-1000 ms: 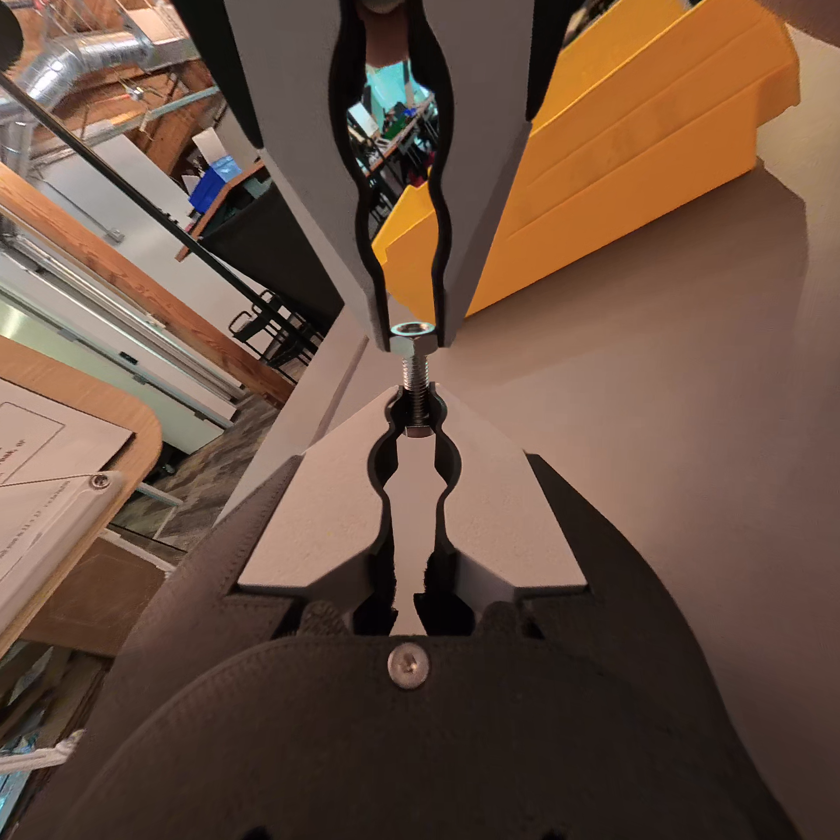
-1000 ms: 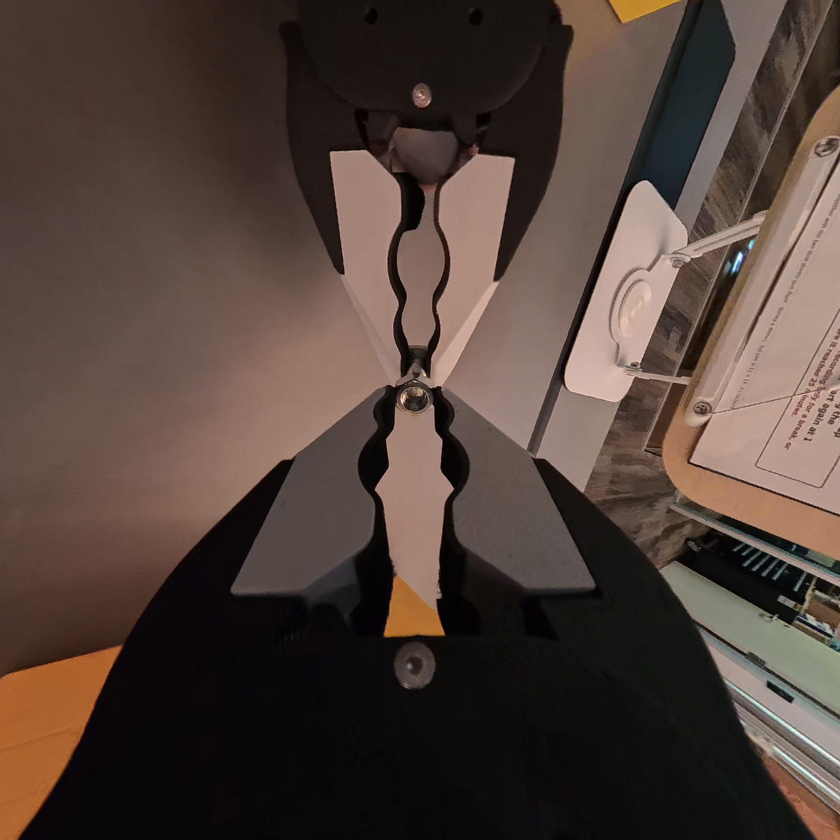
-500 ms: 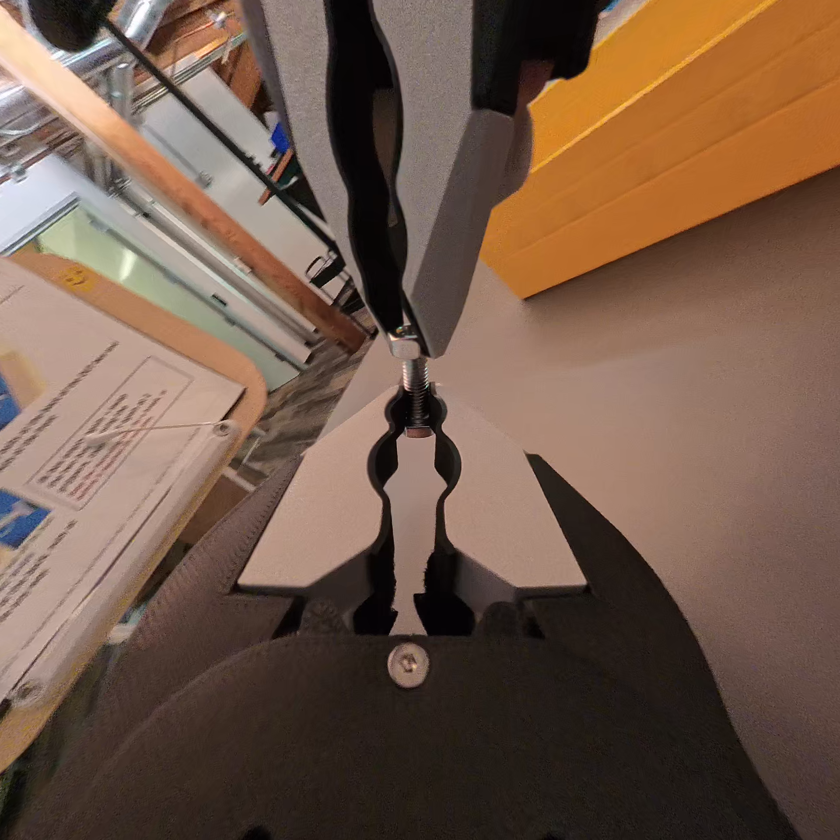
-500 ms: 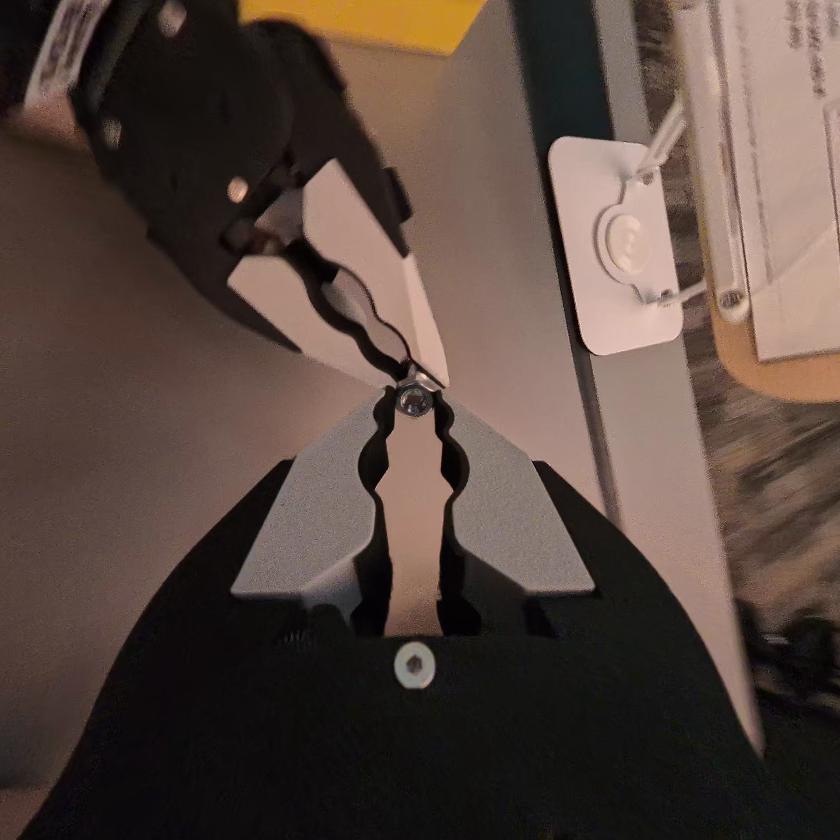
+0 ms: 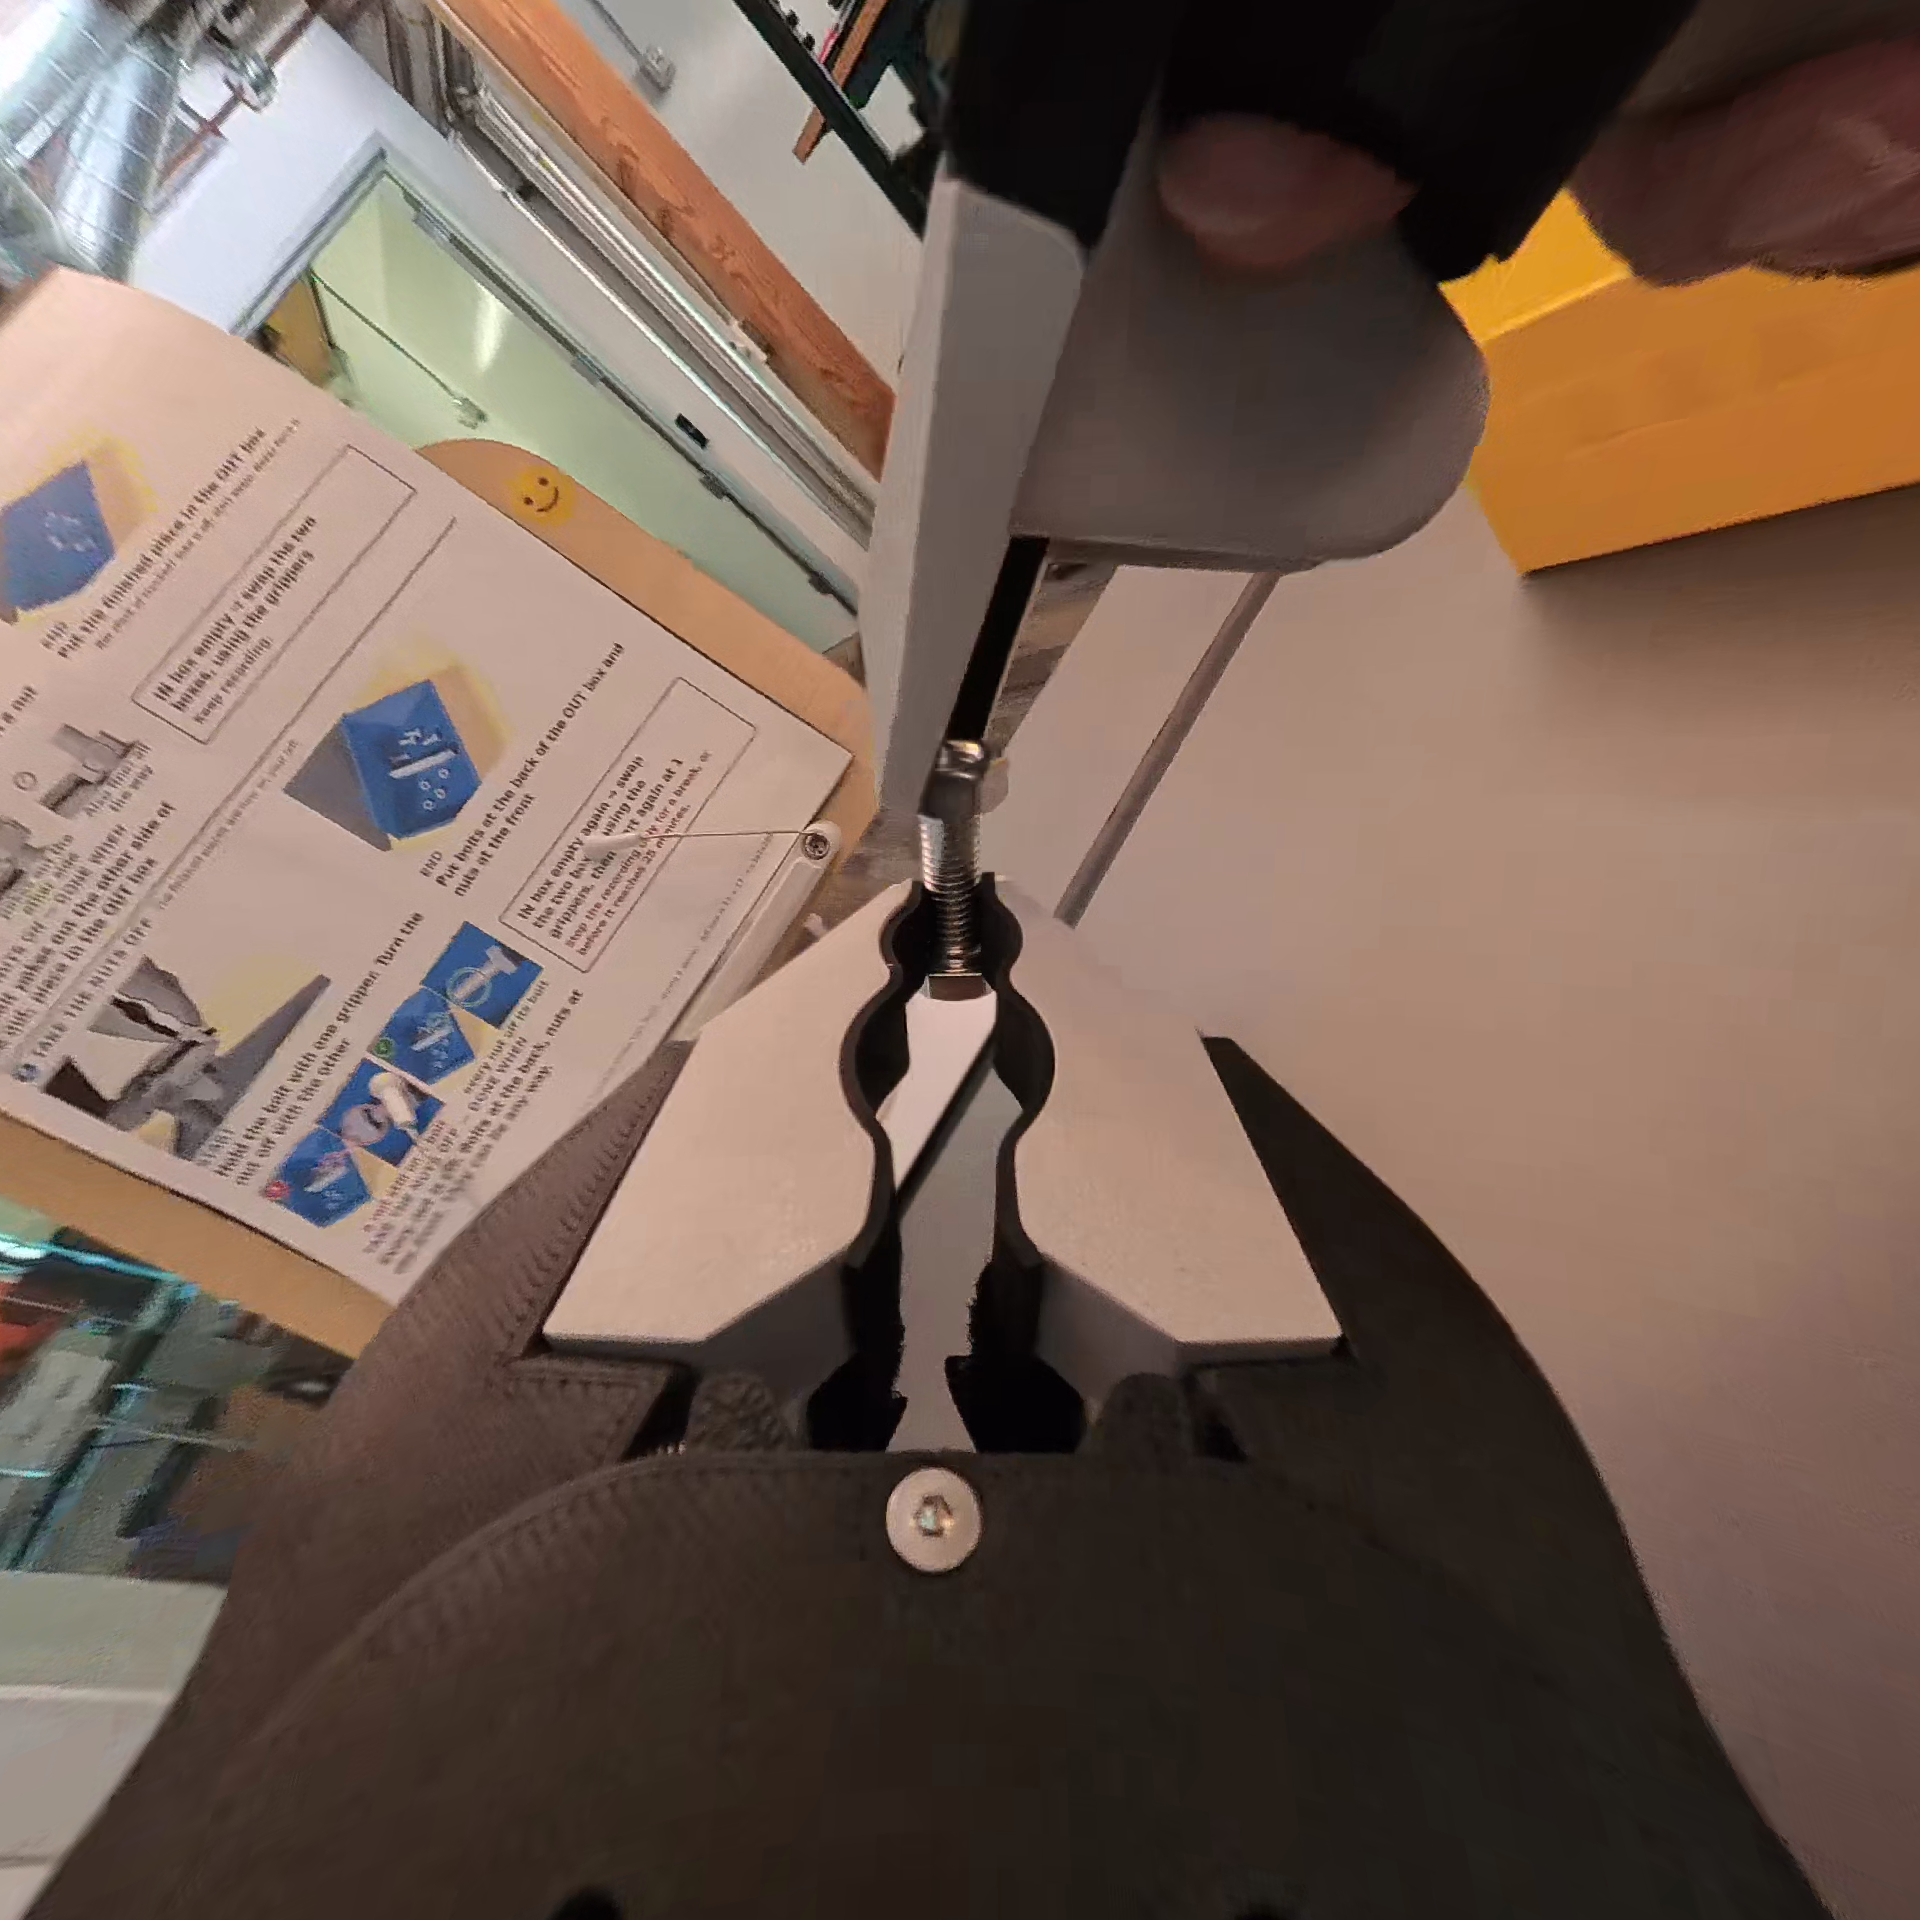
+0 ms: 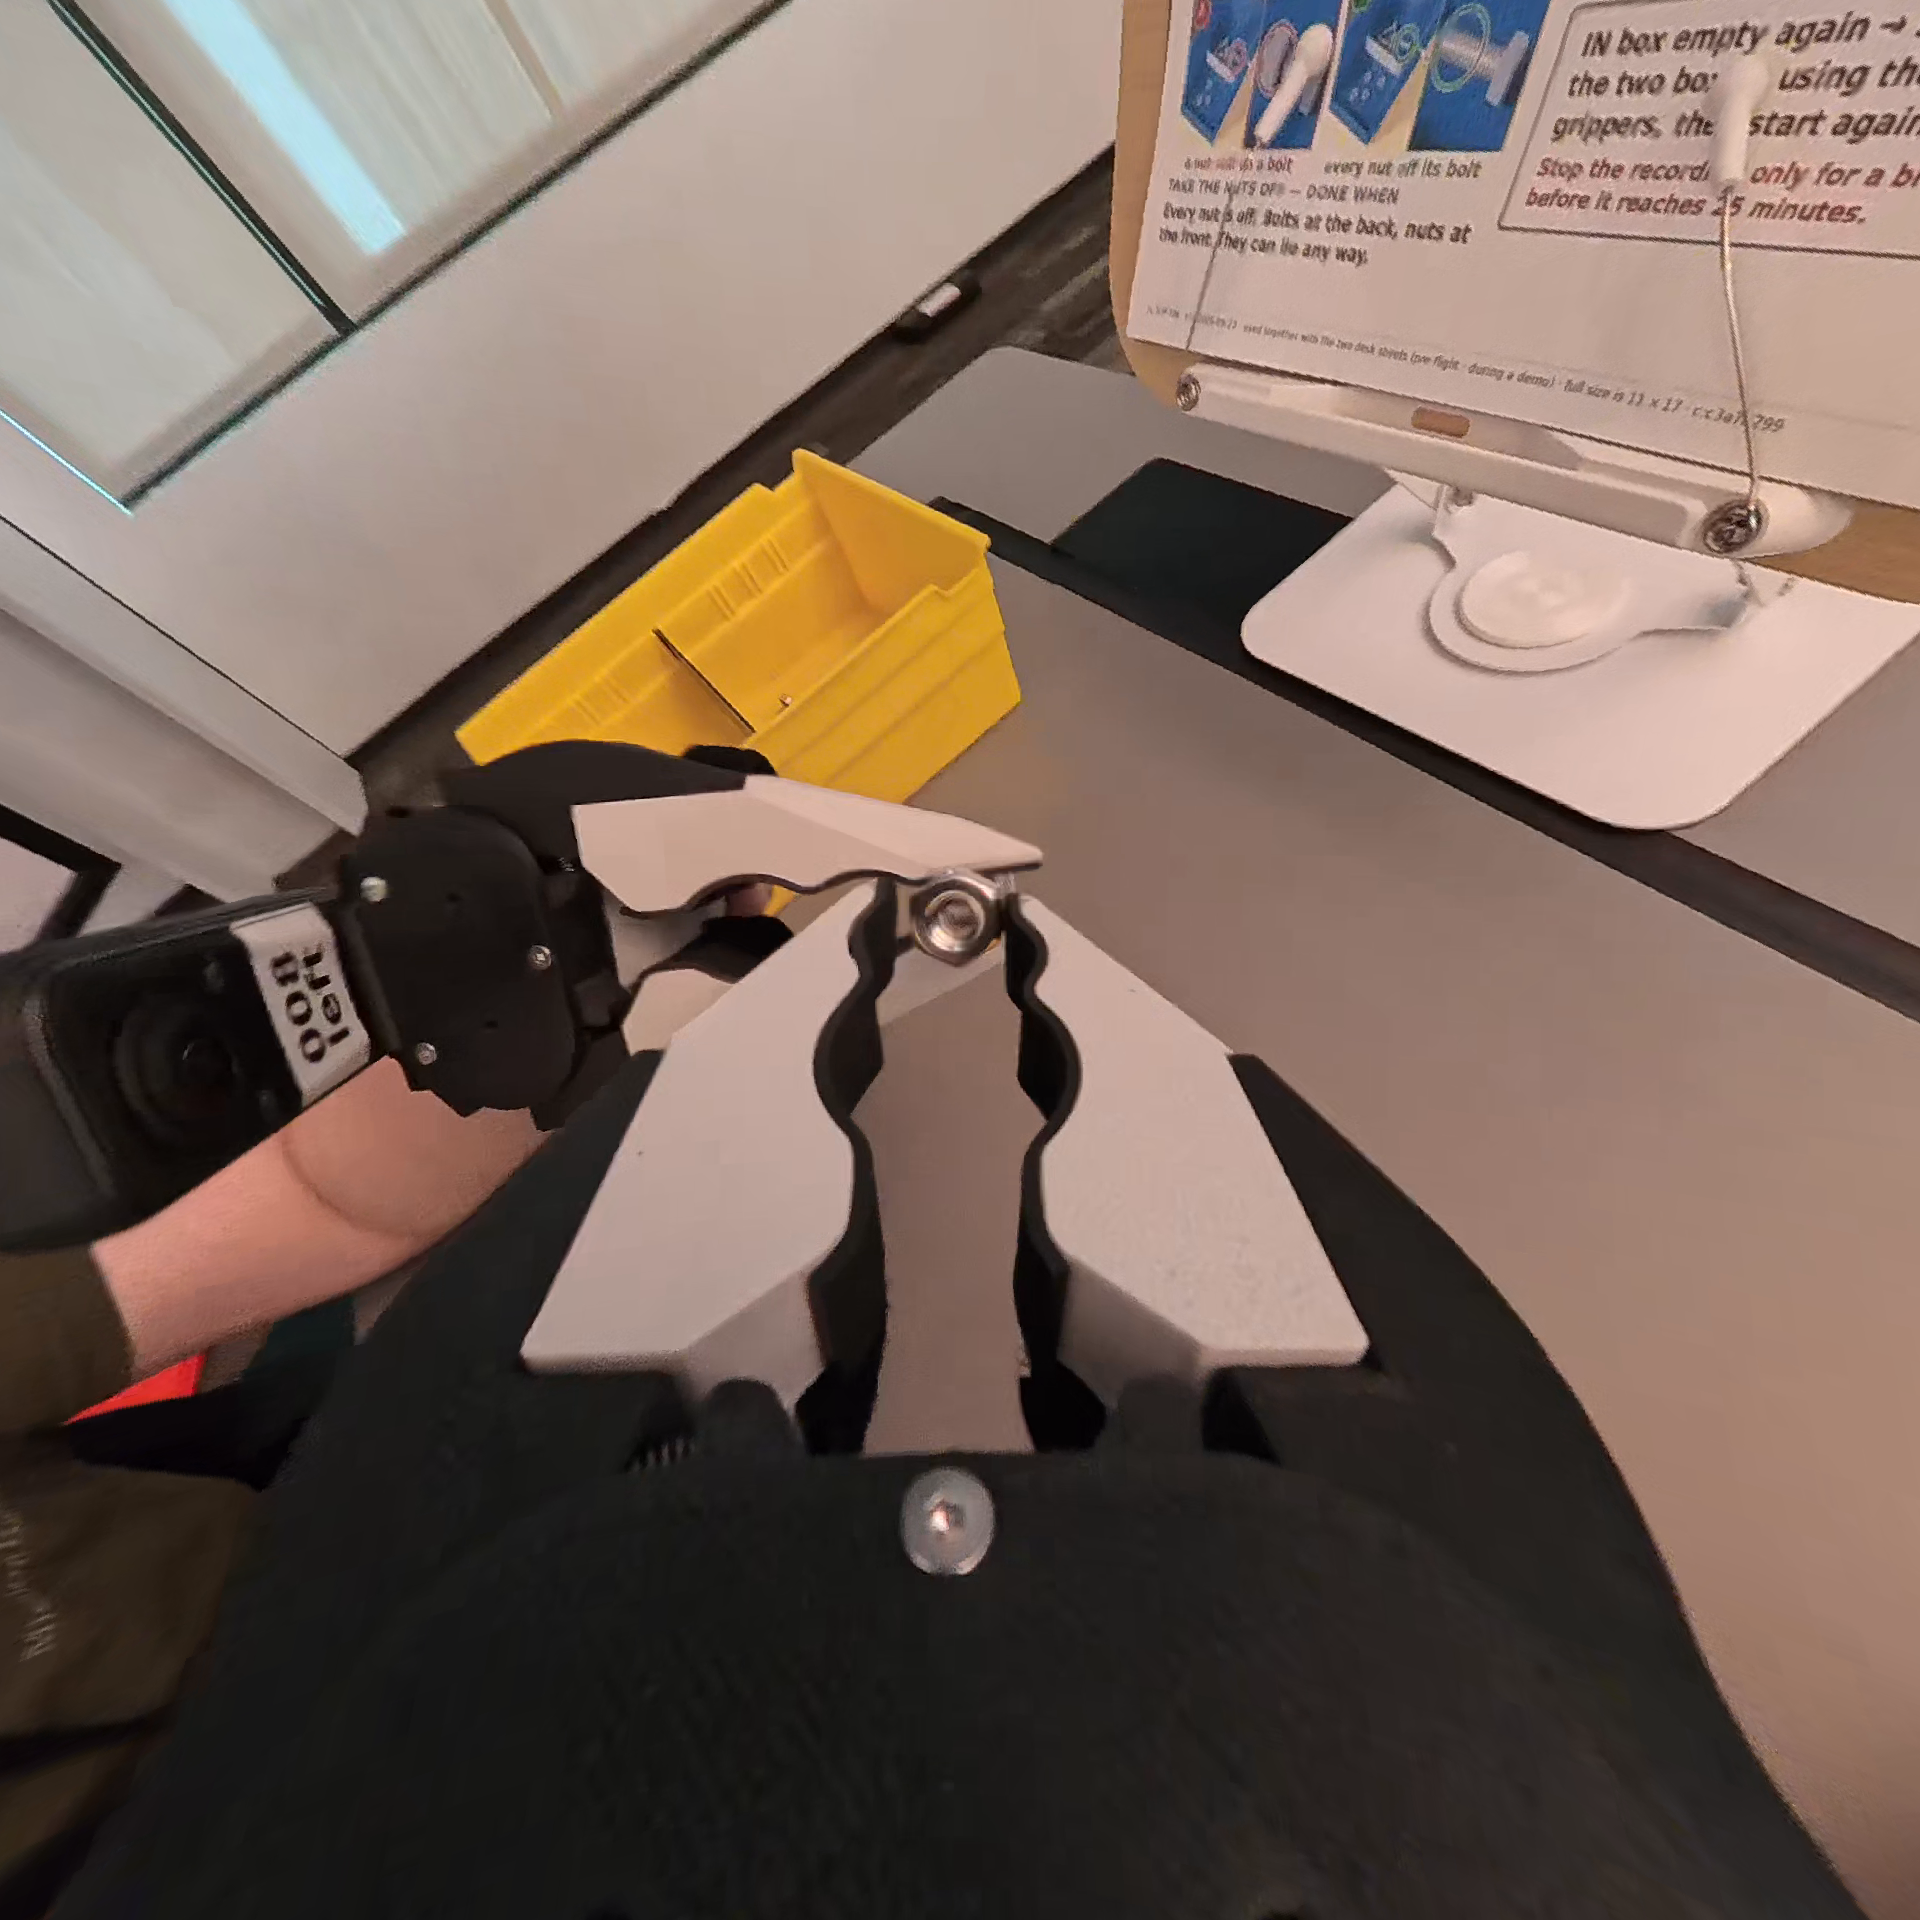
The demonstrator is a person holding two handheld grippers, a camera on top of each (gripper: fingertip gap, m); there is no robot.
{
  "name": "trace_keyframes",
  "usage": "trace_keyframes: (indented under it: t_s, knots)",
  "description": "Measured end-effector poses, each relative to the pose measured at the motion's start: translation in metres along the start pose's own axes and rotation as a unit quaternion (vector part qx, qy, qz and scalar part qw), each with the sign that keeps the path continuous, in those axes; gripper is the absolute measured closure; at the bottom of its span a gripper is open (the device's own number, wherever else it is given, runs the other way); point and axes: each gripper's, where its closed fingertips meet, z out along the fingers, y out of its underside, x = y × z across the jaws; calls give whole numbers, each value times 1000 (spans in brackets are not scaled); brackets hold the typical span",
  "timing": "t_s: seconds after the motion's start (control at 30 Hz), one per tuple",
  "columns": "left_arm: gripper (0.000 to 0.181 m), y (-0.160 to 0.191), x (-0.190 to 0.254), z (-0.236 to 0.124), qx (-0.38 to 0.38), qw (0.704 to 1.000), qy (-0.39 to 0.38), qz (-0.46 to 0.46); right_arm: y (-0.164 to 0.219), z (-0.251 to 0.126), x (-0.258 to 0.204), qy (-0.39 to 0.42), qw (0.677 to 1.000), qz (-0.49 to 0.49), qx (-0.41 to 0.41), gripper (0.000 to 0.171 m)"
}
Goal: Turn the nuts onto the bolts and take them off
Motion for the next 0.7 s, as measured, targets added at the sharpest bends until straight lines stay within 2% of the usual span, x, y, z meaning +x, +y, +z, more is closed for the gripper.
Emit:
trace_keyframes:
  t_s: [0.1,0.17,0.23,0.3,0.43,0.5,0.6,0.7]
  knots:
    - [174,-5,1,-3,11,997,35,-64,-16,-11,-11,-31,999,-7,44,133]
    - [174,-11,0,-7,31,989,68,-128,-30,-23,-15,-30,994,-55,88,131]
    - [175,-20,-4,-13,55,973,106,-196,-41,-31,-25,-37,982,-134,130,126]
    - [174,-31,-9,-23,76,955,141,-250,-49,-35,-43,-65,961,-200,182,109]
    - [174,-54,-23,-46,126,918,189,-325,-41,-24,-74,-126,948,-225,185,84]
    - [174,-59,-29,-53,138,909,197,-341,-35,-21,-94,-158,940,-242,183,83]
    - [174,-56,-44,-58,140,910,174,-348,-34,-20,-106,-139,934,-276,181,82]
    - [174,-50,-58,-61,146,903,164,-369,-25,-29,-129,-168,917,-318,173,101]
